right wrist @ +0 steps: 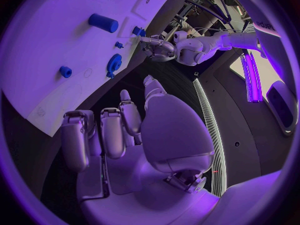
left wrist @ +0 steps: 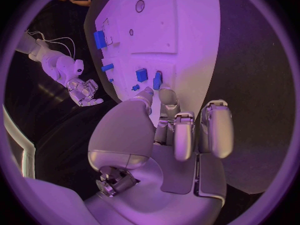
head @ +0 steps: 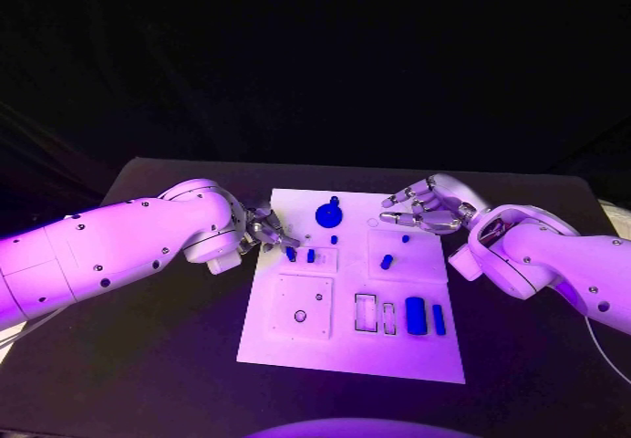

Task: Assemble the parts on the task board

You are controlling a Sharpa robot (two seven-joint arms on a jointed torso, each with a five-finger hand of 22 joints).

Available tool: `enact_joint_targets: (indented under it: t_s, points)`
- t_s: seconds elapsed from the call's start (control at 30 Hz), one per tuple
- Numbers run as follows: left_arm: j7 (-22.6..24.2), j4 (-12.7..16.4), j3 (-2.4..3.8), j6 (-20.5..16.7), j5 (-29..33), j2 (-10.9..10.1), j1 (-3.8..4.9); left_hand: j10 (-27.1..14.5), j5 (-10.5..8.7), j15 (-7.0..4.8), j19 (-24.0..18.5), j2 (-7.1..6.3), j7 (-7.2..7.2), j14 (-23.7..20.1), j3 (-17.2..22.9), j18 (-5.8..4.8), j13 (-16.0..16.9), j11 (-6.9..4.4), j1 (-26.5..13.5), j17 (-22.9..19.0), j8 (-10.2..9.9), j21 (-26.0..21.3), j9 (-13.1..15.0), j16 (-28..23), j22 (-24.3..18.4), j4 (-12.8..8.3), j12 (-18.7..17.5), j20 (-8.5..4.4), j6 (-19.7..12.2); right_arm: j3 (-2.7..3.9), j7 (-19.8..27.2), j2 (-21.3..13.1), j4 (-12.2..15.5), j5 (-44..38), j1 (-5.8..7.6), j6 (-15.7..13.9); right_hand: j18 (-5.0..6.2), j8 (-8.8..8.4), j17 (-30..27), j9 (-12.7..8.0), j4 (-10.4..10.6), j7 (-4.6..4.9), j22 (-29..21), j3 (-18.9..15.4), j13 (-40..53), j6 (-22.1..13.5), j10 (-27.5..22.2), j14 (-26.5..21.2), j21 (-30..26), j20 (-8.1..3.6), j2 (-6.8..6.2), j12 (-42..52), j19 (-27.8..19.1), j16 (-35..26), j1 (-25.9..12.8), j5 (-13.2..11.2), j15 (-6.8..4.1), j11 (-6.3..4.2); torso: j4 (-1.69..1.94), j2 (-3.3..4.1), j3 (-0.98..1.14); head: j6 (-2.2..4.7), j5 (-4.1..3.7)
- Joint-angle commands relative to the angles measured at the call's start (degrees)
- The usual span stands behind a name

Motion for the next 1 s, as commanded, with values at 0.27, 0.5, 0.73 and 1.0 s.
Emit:
enact_joint_targets:
  t_s: [0.27, 0.5, 0.73, 1.0]
  points:
    - [-0.3, 0.5, 0.02, 2.1, 0.1, -0.1, -0.02, 0.6, -0.13, -0.45, 3.3, -1.02, -0.16, 5.9, -1.2, -0.96, 0.3, 0.07, -1.0, 15.1, 0.4, 0.6, -0.3, 0.2, 11.6, 0.3, 0.7, -0.34, 0.5, 0.0, 0.5, 0.1, 0.0, -0.2, -0.04, 0.8, 0.37, 0.03, 4.1, 0.1, 0.0, -0.07, 7.6, -0.4, 2.4, 0.3, -0.1, 3.4, -0.3, 0.0, 0.5, -0.3, 0.0, -0.4, 0.1, 0.2, -0.04, -0.38, 0.01, -0.03, -0.01, -0.11, 0.07]
    - [-0.5, 0.6, 0.02, 2.5, 0.1, -0.2, -0.03, 0.8, -0.12, -0.45, 3.4, -1.15, -0.2, 5.9, -1.3, -0.99, 0.6, 0.05, -1.0, 15.1, 0.4, 0.8, -0.4, 0.2, 11.7, 0.3, 1.0, -0.34, 0.6, 0.0, 0.5, 0.1, 0.0, -0.2, -0.04, 0.8, 0.37, 0.03, 4.1, 0.1, 0.0, -0.07, 7.6, -0.4, 2.4, 0.3, -0.1, 3.4, -0.3, 0.0, 0.5, -0.3, 0.0, -0.4, 0.1, 0.2, -0.04, -0.38, 0.01, -0.02, 0.01, -0.11, 0.1]
    - [-0.6, 0.8, 0.02, 2.7, 0.1, -0.3, -0.03, 1.0, 0.0, -0.53, 3.4, -0.92, -0.38, 5.9, -1.2, -1.0, 0.8, -0.08, -0.5, 15.1, 0.6, 0.9, -0.5, 0.2, 11.7, 0.1, 1.2, -0.39, 0.9, 0.0, 0.4, 0.1, -0.1, -0.2, -0.05, 0.9, 0.37, 0.03, 4.1, 0.1, 0.0, -0.07, 7.6, -0.4, 2.4, 0.3, -0.1, 3.4, -0.3, 0.0, 0.5, -0.3, 0.0, -0.4, 0.1, 0.2, -0.04, -0.38, 0.02, -0.03, 0.0, -0.08, 0.12]
    - [-0.6, 0.9, 0.02, 3.0, 0.1, -0.2, -0.08, 1.1, 0.02, -0.68, 3.4, -0.49, -0.57, 5.9, -0.9, -1.02, 0.8, -0.25, 0.7, 15.1, 0.8, 0.9, -0.6, 0.2, 11.8, -0.6, 1.2, -0.49, 1.0, 0.0, 0.5, 0.2, 0.0, -0.2, -0.06, 1.0, 0.37, 0.03, 4.1, 0.1, 0.0, -0.07, 7.6, -0.4, 2.4, 0.3, -0.1, 3.4, -0.3, 0.0, 0.5, -0.3, 0.0, -0.4, 0.1, 0.2, -0.04, -0.38, 0.01, -0.06, 0.03, -0.02, 0.14]
